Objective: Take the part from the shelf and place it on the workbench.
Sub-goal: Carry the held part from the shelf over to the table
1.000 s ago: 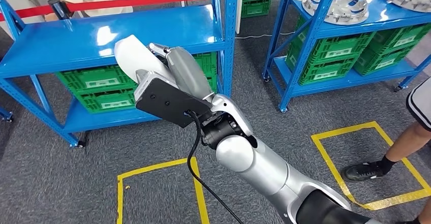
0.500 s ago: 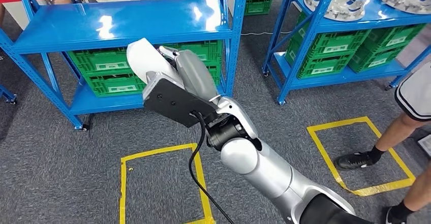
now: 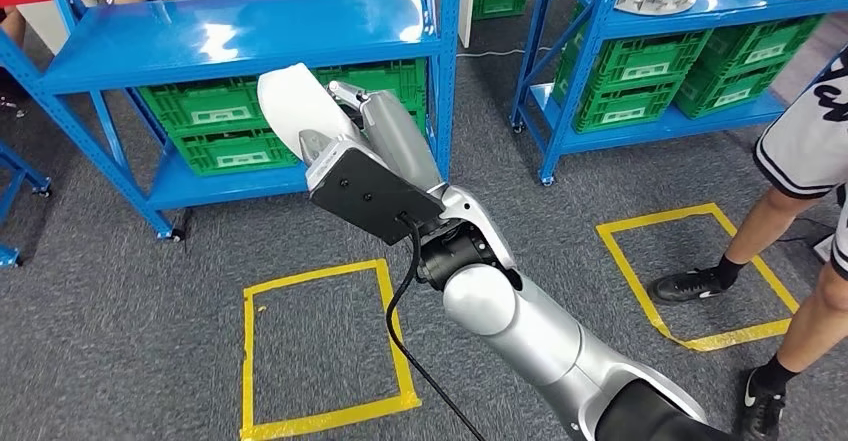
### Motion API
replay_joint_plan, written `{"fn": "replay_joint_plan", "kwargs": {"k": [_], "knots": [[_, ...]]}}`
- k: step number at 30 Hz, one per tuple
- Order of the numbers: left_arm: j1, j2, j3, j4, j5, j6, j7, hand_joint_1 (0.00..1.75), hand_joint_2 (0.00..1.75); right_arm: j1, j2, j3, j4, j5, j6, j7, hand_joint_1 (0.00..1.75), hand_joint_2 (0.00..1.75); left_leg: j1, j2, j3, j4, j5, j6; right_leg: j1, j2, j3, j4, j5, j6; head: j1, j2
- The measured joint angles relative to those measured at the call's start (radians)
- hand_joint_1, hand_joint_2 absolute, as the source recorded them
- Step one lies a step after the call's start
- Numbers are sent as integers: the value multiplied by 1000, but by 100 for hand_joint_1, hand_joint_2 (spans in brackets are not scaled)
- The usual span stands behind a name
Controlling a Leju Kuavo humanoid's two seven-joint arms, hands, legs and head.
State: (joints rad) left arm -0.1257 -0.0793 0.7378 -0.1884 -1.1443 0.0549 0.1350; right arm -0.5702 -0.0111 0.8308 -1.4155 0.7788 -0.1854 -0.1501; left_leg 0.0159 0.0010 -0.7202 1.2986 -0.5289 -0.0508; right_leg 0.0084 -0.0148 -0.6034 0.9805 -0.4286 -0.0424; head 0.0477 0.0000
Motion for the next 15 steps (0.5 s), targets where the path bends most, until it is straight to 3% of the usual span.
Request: {"fn": "replay_joint_plan", "kwargs": {"k": [1,2,3,5,8,9,10,12,13,14,15], "knots": [[1,2,0,0,1,0,0,0,175,-1,0,0,4,-4,-3,-1,175,175,3,0,35,-25,27,-6,-5,-1,-22,10,9,6,0,0],[1,4,0,0,2,0,-1,0,175,-2,-1,0,8,-8,-5,-2,175,175,7,0,84,-82,34,-14,-8,-1,-43,22,17,13,0,0],[1,5,0,0,3,0,-1,0,175,-4,-1,1,10,-11,-8,-3,175,175,8,-2,137,-153,24,-17,-10,-1,-61,36,23,20,0,0],[1,5,0,0,4,0,-2,0,175,-11,-1,2,15,-18,-11,-4,175,175,6,-4,199,-249,-17,-5,-8,-1,-82,54,37,31,2,0],[3,6,0,1,5,1,0,0,175,-23,-1,8,30,-29,-11,-3,175,175,3,-1,190,-260,-12,34,-10,0,-92,59,46,45,4,0],[4,6,0,1,6,1,1,0,175,-26,-1,9,36,-33,-10,-2,175,175,4,0,182,-259,-2,45,-11,2,-99,75,23,51,4,0],[3,6,0,2,7,1,1,0,175,-27,-1,10,41,-35,-10,-1,175,175,4,2,171,-260,9,54,-13,4,-112,110,-18,57,5,0],[3,8,0,2,8,1,2,0,175,-30,-1,12,49,-38,-10,0,175,175,3,2,143,-259,33,62,-14,7,-143,234,-122,64,5,0],[3,8,0,2,8,1,2,0,175,-32,-1,13,53,-38,-11,0,175,175,2,2,126,-258,46,63,-14,7,-155,299,-154,65,5,0],[3,9,0,2,9,1,2,0,175,-32,-1,14,57,-38,-11,0,175,175,0,2,110,-258,58,63,-13,7,-154,343,-161,63,5,0],[3,9,0,2,10,1,3,0,175,-32,-1,16,61,-39,-12,1,175,175,-2,2,94,-258,71,63,-12,8,-138,353,-146,58,5,0]]}}
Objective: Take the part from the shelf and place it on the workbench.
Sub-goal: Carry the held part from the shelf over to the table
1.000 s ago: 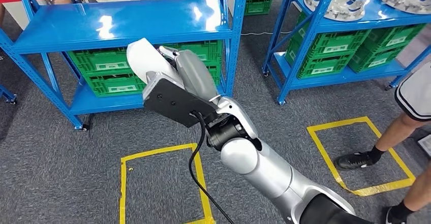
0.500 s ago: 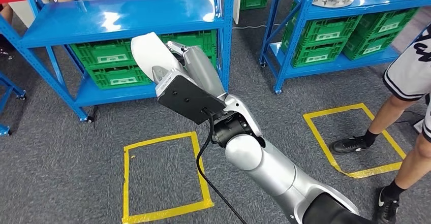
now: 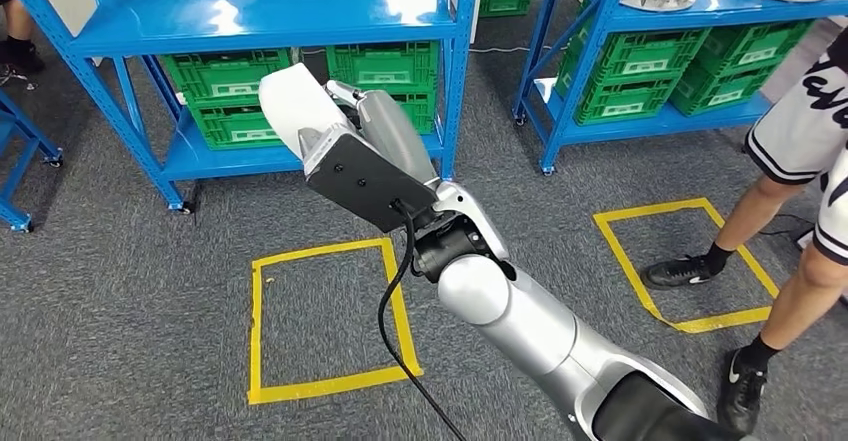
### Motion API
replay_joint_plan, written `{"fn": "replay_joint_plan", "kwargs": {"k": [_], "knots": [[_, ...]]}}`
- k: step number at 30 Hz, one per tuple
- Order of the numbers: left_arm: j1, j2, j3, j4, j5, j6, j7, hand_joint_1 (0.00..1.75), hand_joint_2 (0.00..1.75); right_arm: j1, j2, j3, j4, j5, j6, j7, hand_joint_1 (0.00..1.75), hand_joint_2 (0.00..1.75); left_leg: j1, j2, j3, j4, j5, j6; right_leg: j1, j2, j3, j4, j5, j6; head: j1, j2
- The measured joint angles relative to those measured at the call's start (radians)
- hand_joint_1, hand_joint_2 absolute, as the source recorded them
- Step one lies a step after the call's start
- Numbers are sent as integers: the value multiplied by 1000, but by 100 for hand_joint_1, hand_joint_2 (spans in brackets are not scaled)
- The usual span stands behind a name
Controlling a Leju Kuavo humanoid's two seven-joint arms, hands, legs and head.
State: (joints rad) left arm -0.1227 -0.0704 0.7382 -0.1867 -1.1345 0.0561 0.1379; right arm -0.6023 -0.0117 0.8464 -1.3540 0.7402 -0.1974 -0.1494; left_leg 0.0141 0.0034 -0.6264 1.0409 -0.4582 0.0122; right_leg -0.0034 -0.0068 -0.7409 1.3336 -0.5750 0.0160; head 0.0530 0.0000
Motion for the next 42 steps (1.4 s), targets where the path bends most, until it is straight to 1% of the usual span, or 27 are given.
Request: {"fn": "replay_joint_plan", "kwargs": {"k": [2,4,6,8,9,11,13,14,16,17,18,20,21,23,24,25,28,29,31,32,33,34,36,37,39,41,42], "knots": [[-1,0,0,0,2,0,0,0,175,-2,1,2,4,0,-2,0,175,175,-4,-1,-27,0,23,-1,7,2,84,-83,48,-18,0,0],[-1,-4,0,0,3,0,1,0,175,-7,3,2,5,0,-5,0,175,175,-5,-1,-42,-1,43,-7,18,4,198,-237,42,-41,0,0],[-2,-6,0,1,3,1,5,0,175,-12,5,2,5,0,-7,1,175,175,-1,0,-46,-9,64,-19,28,6,250,-326,24,-50,2,0],[-1,-5,0,2,2,2,10,0,175,-14,6,2,7,1,-7,3,175,175,1,0,-49,-21,80,-32,27,4,243,-344,46,-52,5,0],[-1,-5,0,2,2,3,13,0,175,-14,8,2,8,1,-7,4,175,175,1,-1,-55,-15,67,-37,24,3,236,-353,60,-57,6,0],[0,-6,0,3,2,5,17,0,175,-15,11,2,9,2,-7,5,175,175,1,-3,-76,50,-15,-46,17,0,213,-364,92,-65,2,0],[0,-4,0,4,2,6,17,0,175,-15,12,2,11,3,-6,6,175,175,2,-3,-99,173,-102,-56,16,-1,179,-359,117,-67,1,0],[-1,-3,0,4,2,6,17,0,175,-13,12,2,12,3,-5,6,175,175,2,-3,-102,226,-114,-60,16,-1,159,-353,128,-66,1,0],[-1,-2,0,4,1,6,14,0,175,-11,12,2,15,3,-4,6,175,175,5,-3,-73,255,-75,-66,13,-3,117,-338,149,-61,1,0],[-1,-1,0,3,0,6,12,0,175,-11,12,2,15,2,-4,6,175,175,6,-3,-35,221,-50,-69,11,-4,95,-328,159,-57,2,0],[-3,-1,0,3,-1,6,10,0,175,-10,12,2,15,2,-4,6,175,175,7,-3,18,159,-49,-72,10,-3,75,-316,168,-51,1,0],[-6,-1,0,2,-4,6,8,0,175,-10,11,0,14,2,-5,6,175,175,5,-8,101,40,-83,-62,11,-4,49,-297,183,-40,4,0],[-7,0,0,1,-5,6,7,0,175,-11,11,0,14,2,-6,6,175,175,2,-10,117,8,-102,-52,12,-5,44,-294,191,-34,6,0],[-7,-1,0,2,-8,5,7,0,175,-10,8,-1,15,2,-6,6,175,175,1,-8,104,-3,-91,-28,11,-4,40,-296,207,-23,6,0],[-7,-1,0,2,-9,4,7,0,175,-10,5,-1,16,2,-6,7,175,175,2,-6,95,-2,-80,-18,10,-1,34,-291,198,-16,5,0],[-7,-2,0,2,-9,3,7,0,175,-9,2,-1,16,2,-6,8,175,175,4,-3,83,-3,-66,-9,9,2,24,-267,164,-9,6,0],[-7,-1,0,1,-11,1,7,0,175,-7,-4,-1,17,2,-6,13,175,175,6,1,33,-4,-21,-1,3,5,-14,-99,7,7,9,0],[-7,-1,0,1,-14,0,5,0,175,-6,-6,-1,17,2,-7,15,175,175,6,2,14,-3,-8,-1,2,5,-19,-42,-15,9,9,0],[-6,-1,0,1,-22,-3,-6,0,175,-2,-10,-1,17,3,-12,18,175,175,5,3,-23,-3,19,-3,2,6,11,-1,15,7,9,0],[-6,-1,0,1,-26,-5,-11,0,175,0,-11,-2,17,2,-17,18,175,175,5,3,-40,-3,31,-6,3,6,51,-30,46,2,9,0],[-6,-1,-1,1,-29,-7,-16,0,175,2,-12,-3,17,-1,-23,16,175,175,5,3,-53,-3,44,-8,5,6,109,-91,60,-6,9,0],[-6,-1,-1,1,-30,-8,-18,0,175,2,-13,-4,17,-4,-30,13,175,175,4,3,-60,-2,54,-13,9,5,176,-173,49,-14,9,0],[-5,-2,-1,1,-31,-8,-21,0,175,4,-13,-9,16,-11,-41,6,175,175,4,3,-65,-3,73,-24,17,3,269,-303,4,-28,10,0],[-5,-2,-1,1,-32,-8,-22,0,175,5,-14,-11,15,-15,-44,4,175,175,4,4,-64,-7,82,-32,20,3,284,-334,-7,-33,12,0],[-3,-1,-1,2,-32,-8,-23,0,175,8,-16,-15,16,-33,-39,9,175,175,7,4,-68,-15,91,-46,19,3,275,-345,9,-46,14,0],[-2,-2,-1,2,-32,-8,-22,0,175,11,-16,-18,16,-66,-19,23,175,175,8,2,-88,28,44,-55,16,5,262,-354,33,-61,10,0],[-2,-2,-1,2,-32,-8,-22,0,175,14,-16,-20,16,-83,-8,29,175,175,9,1,-106,82,0,-57,15,6,254,-354,42,-66,8,0]]}}
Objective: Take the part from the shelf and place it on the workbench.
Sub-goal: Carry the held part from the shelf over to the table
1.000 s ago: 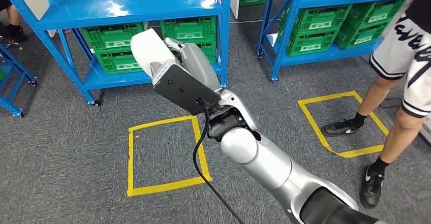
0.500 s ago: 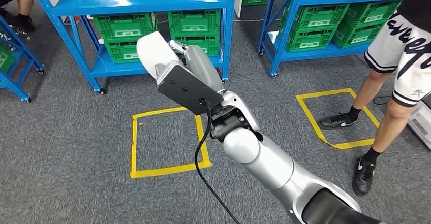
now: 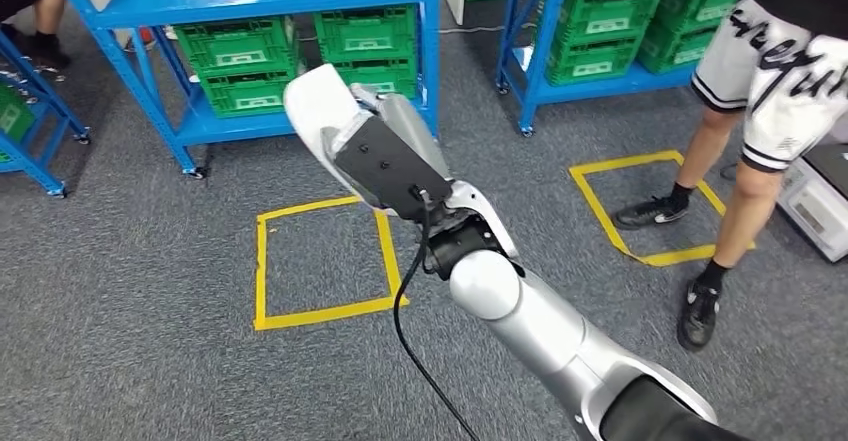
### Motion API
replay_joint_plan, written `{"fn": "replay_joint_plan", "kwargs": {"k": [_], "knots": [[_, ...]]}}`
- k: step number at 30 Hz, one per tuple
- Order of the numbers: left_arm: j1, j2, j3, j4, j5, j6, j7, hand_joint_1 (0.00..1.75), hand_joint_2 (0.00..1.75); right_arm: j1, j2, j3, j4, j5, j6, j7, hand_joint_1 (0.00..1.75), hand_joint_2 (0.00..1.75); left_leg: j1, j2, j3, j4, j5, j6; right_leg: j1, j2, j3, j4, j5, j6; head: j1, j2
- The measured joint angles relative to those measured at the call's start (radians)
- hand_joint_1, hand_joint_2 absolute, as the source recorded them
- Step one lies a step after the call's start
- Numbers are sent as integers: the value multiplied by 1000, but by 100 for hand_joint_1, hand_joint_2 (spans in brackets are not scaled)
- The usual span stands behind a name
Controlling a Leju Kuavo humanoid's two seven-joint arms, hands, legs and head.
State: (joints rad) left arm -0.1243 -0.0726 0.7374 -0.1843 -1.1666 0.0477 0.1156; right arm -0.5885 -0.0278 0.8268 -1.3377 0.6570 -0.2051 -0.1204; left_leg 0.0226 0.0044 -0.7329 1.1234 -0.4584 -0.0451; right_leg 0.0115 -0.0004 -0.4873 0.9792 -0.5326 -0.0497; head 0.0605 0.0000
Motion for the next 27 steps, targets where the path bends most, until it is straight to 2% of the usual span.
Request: {"fn": "replay_joint_plan", "kwargs": {"k": [1,2,3,4,5,7,8,9,11,13,14,15,17,18,19,20,22,23,24,26,27], "knots": [[0,0,0,0,0,0,0,0,175,4,0,-1,0,-13,8,3,175,175,-1,-1,-19,67,-41,-2,1,3,-9,1,7,-2,-2,0],[0,1,0,0,0,0,0,0,175,9,0,-2,1,-22,14,5,175,175,-1,-1,-33,126,-67,-4,2,6,-18,4,13,-2,-2,0],[1,1,0,0,0,0,0,0,175,13,0,-3,1,-28,17,6,175,175,-1,-1,-35,163,-77,-5,2,10,-26,8,18,-2,-2,0],[1,2,0,0,-1,0,0,0,175,16,-1,-4,2,-31,19,6,175,175,-2,-2,-19,161,-68,-5,3,16,-34,13,21,-1,-2,0],[1,2,0,0,-2,0,1,0,175,17,-1,-5,2,-32,19,6,175,175,-2,-6,19,114,-47,-2,3,23,-40,19,24,1,-2,0],[0,5,0,0,-3,0,4,0,175,17,-1,-8,2,-33,19,5,175,175,-1,-35,110,-16,-21,7,2,35,-52,31,25,4,-1,0],[0,5,0,0,-5,-1,6,0,175,17,-1,-10,2,-33,20,5,175,175,-1,-50,142,-64,-16,10,0,41,-57,36,27,8,-1,0],[0,6,-1,0,-6,-2,7,0,175,17,-1,-11,2,-33,20,5,175,175,-3,-60,156,-86,-20,14,-1,48,-62,38,29,14,-2,0],[0,6,-1,1,-8,-3,10,0,175,16,-1,-12,2,-33,21,4,175,175,-3,-50,159,-97,-18,22,-3,65,-70,38,36,29,-2,0],[-2,5,-1,0,-10,-4,11,0,175,14,-2,-14,2,-33,22,4,175,175,1,-28,161,-109,-13,34,-2,56,-85,57,25,44,1,0],[-3,5,-1,0,-11,-4,12,0,175,12,-2,-15,2,-33,22,4,175,175,4,-18,161,-115,-10,40,-3,42,-102,91,6,51,3,0],[-3,5,-1,0,-12,-4,13,0,175,11,-2,-15,2,-33,23,4,175,175,5,-6,160,-116,-8,44,-6,27,-131,148,-23,58,5,0],[-2,5,-1,0,-14,-6,15,0,175,12,-4,-15,2,-32,26,4,175,175,5,16,155,-115,-7,46,-16,13,-199,280,-75,70,7,0],[-2,5,-1,1,-16,-7,16,0,175,13,-6,-15,3,-32,28,4,175,175,6,28,154,-114,-7,45,-21,10,-220,318,-80,76,7,0],[-2,5,-1,1,-16,-7,17,0,175,14,-7,-15,3,-32,30,4,175,175,8,39,152,-112,-7,44,-26,6,-218,312,-65,81,7,0],[-3,4,-2,2,-17,-8,18,0,175,13,-8,-15,4,-32,31,4,175,175,11,50,152,-109,-8,41,-31,-1,-196,266,-34,85,7,0],[-4,4,-2,1,-17,-8,18,0,175,11,-9,-15,4,-33,34,4,175,175,13,68,151,-102,-11,30,-34,-35,-123,123,29,89,8,0],[-4,5,-2,1,-17,-8,19,0,175,9,-9,-15,4,-33,34,4,175,175,11,75,151,-99,-12,22,-33,-49,-100,74,45,86,7,0],[-4,5,-2,1,-17,-8,19,0,175,8,-9,-15,4,-32,35,4,175,175,10,81,151,-97,-12,14,-30,-56,-91,50,51,81,7,0],[-6,5,-2,1,-17,-8,19,0,175,7,-10,-15,4,-32,35,4,175,175,9,97,154,-103,-8,-3,-25,-41,-100,47,54,63,7,0],[-7,4,-3,1,-17,-8,19,0,175,7,-10,-15,3,-32,36,4,175,175,12,97,155,-104,-8,-10,-26,-31,-102,44,58,54,7,0]]}}
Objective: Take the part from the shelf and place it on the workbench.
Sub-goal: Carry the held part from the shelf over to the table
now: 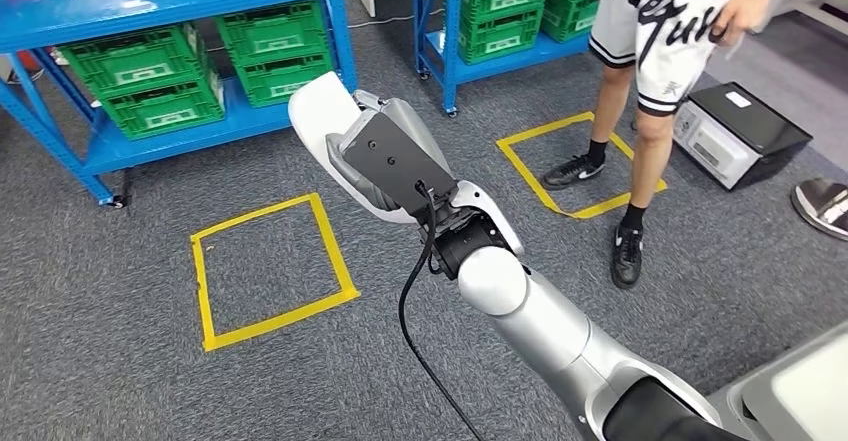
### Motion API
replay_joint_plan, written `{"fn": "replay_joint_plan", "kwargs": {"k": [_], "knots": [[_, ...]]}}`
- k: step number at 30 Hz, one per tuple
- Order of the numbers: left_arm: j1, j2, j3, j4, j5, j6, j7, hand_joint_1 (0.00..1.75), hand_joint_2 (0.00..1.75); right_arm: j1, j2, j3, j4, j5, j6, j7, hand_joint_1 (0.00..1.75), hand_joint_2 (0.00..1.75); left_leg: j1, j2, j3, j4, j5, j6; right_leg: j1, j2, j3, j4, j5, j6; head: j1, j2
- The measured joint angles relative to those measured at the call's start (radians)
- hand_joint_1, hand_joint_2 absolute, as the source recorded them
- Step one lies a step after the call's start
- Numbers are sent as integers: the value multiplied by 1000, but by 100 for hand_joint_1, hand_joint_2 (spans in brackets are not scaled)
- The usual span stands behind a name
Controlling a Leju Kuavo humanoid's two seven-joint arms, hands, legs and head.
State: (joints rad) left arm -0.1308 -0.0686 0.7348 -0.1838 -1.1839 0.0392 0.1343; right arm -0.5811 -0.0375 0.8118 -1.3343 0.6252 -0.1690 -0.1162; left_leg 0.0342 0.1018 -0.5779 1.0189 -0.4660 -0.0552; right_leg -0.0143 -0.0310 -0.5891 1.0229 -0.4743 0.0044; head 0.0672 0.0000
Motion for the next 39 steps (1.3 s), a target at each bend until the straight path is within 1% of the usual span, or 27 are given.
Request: {"fn": "replay_joint_plan", "kwargs": {"k": [2,4,5,6,7,8,10,12,13,15,17,19,21,22,23,25,27,28,30,31,33,34,35,36,37,38,39], "knots": [[-1,-2,-2,0,-1,0,-1,0,175,-3,0,0,0,0,2,0,175,175,3,-31,-15,35,-29,-8,-3,18,0,-8,10,-17,-1,0],[0,-2,-4,1,-1,0,1,0,175,-5,1,0,0,-1,4,0,175,175,0,-79,-69,156,-96,-6,-1,36,-2,-10,16,-27,-2,0],[2,-2,-5,1,-1,0,2,0,175,-4,1,0,0,-1,6,0,175,175,-3,-91,-101,226,-124,-3,3,47,-4,-10,17,-30,-2,0],[4,-1,-6,1,-1,0,3,0,175,-3,1,0,0,-1,7,1,175,175,-6,-97,-123,274,-137,0,6,60,-6,-9,18,-32,-2,0],[5,-1,-6,1,-1,0,5,0,175,-2,1,0,0,-1,8,1,175,175,-9,-99,-129,285,-130,5,9,73,-7,-8,19,-33,-2,0],[6,-1,-6,1,-1,0,6,0,175,-2,1,0,0,-1,9,1,175,175,-12,-103,-115,256,-105,11,12,86,-8,-6,20,-34,-2,0],[6,0,-6,2,-1,0,6,0,175,-2,1,0,0,-1,9,1,175,175,-15,-133,-50,121,-41,25,16,110,-9,-1,20,-32,-2,0],[5,0,-7,2,-1,0,6,0,175,-4,1,1,0,-1,10,1,175,175,-16,-164,-4,26,-18,34,16,132,-18,5,21,-25,-1,0],[4,0,-7,2,-1,0,7,0,175,-4,1,1,0,-1,10,1,175,175,-18,-168,1,16,-23,36,14,142,-23,5,24,-19,-1,0],[3,-1,-8,2,-2,0,8,0,175,-3,-1,1,-1,-1,10,2,175,175,-19,-148,3,8,-17,44,11,156,-30,3,30,-5,-1,0],[2,-3,-8,2,-2,0,8,0,175,-3,-4,0,-1,-1,9,4,175,175,-14,-125,8,-2,-10,57,15,117,-46,33,11,6,3,0],[3,-4,-10,2,-3,0,8,0,175,-2,-6,0,-2,-1,9,4,175,175,-13,-100,9,-7,-9,65,15,59,-100,143,-48,14,7,0],[4,-4,-11,2,-3,0,8,0,175,4,-8,0,-2,-1,9,5,175,175,-13,-72,8,-6,-10,67,8,41,-164,269,-96,22,8,0],[4,-4,-12,2,-3,0,8,0,175,7,-10,0,-2,-1,9,5,175,175,-13,-59,7,-5,-11,66,5,38,-175,290,-95,25,8,0],[4,-5,-12,2,-3,0,8,0,175,8,-12,0,-2,-1,9,6,175,175,-11,-46,7,-3,-13,64,2,34,-163,267,-76,28,8,0],[2,-7,-13,2,-3,0,8,0,175,8,-13,0,-2,-1,8,6,175,175,-10,-23,9,2,-18,56,0,3,-88,125,-14,28,8,0],[1,-8,-13,2,-3,1,9,0,175,7,-13,0,-4,-1,8,6,175,175,-13,-4,11,7,-25,43,4,-27,-33,16,21,19,8,0],[1,-7,-13,2,-3,1,9,0,175,7,-13,0,-6,-1,7,6,175,175,-15,4,13,7,-27,36,7,-30,-28,2,22,13,8,0],[-1,-7,-14,1,-3,2,10,0,175,8,-15,0,-8,-1,7,7,175,175,-16,22,20,1,-28,23,8,-7,-31,3,25,0,8,0],[-3,-8,-14,2,-3,2,10,0,175,8,-15,0,-8,-1,6,7,175,175,-14,15,20,4,-33,17,6,4,-31,1,28,-6,8,0],[-5,-9,-14,2,-3,2,9,0,175,8,-16,-1,-10,-1,6,7,175,175,-11,-36,-3,61,-72,10,0,24,-28,-5,34,-19,6,0],[-4,-9,-14,2,-3,2,9,0,175,8,-16,-1,-12,-1,6,7,175,175,-10,-69,-30,119,-104,9,-1,34,-28,-6,35,-23,6,0],[-2,-8,-14,3,-3,2,9,0,175,9,-16,-1,-12,-1,7,7,175,175,-10,-88,-62,188,-136,10,0,46,-28,-6,35,-26,6,0],[1,-8,-14,3,-3,2,9,0,175,10,-16,-1,-13,0,7,7,175,175,-12,-96,-92,247,-156,11,2,59,-29,-5,34,-28,6,0],[3,-7,-14,3,-3,2,9,0,175,11,-16,-1,-13,-1,8,7,175,175,-13,-99,-110,278,-158,12,3,73,-29,-4,34,-29,6,0],[5,-7,-14,3,-3,2,9,0,175,12,-16,-1,-13,0,8,7,175,175,-13,-101,-112,273,-140,15,4,87,-29,-2,34,-28,6,0],[5,-7,-14,3,-2,2,9,0,175,13,-16,-1,-13,0,9,7,175,175,-13,-106,-95,229,-105,18,4,102,-29,1,33,-28,6,0]]}}
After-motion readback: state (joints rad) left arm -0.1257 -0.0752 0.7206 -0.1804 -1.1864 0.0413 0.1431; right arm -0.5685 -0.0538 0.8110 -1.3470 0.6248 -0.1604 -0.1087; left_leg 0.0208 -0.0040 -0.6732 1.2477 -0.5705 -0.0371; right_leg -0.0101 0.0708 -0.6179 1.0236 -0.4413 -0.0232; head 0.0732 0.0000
